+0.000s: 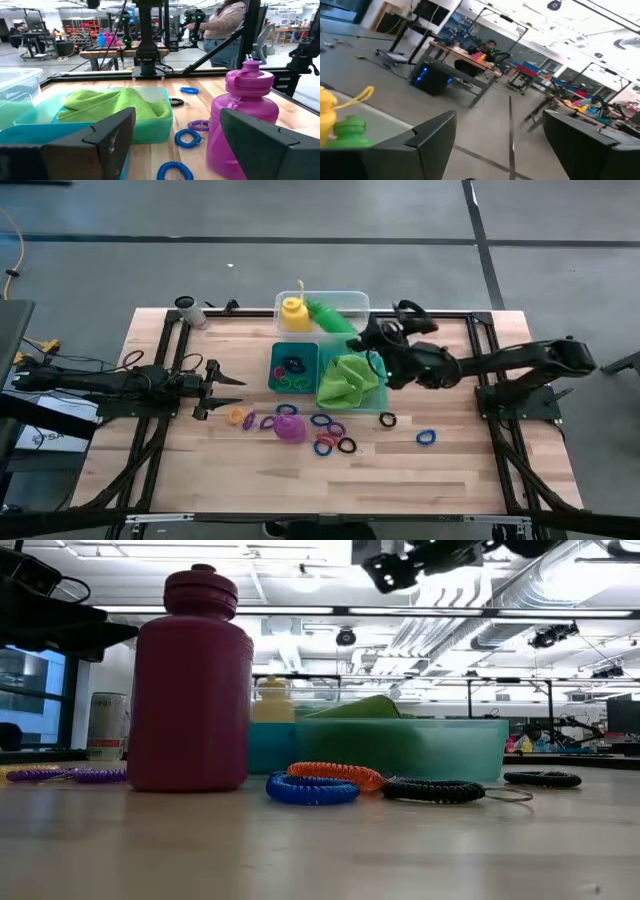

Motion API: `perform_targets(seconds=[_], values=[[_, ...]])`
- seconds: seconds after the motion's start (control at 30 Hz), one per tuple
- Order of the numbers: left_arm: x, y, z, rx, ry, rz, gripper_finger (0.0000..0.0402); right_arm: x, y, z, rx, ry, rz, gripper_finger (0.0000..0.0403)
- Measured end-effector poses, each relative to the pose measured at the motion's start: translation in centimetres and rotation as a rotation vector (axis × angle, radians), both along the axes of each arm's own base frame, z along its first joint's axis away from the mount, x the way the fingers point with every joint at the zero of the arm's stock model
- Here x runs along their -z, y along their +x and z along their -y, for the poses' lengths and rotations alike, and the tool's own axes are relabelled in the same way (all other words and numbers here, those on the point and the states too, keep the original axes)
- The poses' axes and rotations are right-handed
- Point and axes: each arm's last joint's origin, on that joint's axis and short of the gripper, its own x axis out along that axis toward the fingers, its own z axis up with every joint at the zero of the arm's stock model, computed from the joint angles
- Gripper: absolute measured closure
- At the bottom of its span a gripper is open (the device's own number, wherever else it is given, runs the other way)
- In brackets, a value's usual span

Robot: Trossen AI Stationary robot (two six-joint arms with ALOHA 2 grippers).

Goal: Pick & Place Sports Items
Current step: Put the bottom black spring keychain into the blue bin

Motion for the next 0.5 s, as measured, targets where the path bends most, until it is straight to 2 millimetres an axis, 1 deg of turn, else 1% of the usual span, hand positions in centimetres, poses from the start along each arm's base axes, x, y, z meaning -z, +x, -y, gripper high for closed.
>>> perform_targets(seconds=[0.13,0.27,0.5], values=[[0.0,0.0,0.0,0.0,0.0,-0.001,0.0165,-0.1,-0.3,-2.3,-0.035,0.019,0.014,0.018],[0.0,0.0,0.0,0.0,0.0,0.0,0.0165,-0.6,-0.9,-4.6,-0.09,0.041,0.073,0.0191],[0.0,0.0,0.0,0.0,0.0,0.0,0.0165,-0.5,-1.7,-8.3,-0.181,0.077,0.149,0.0215]])
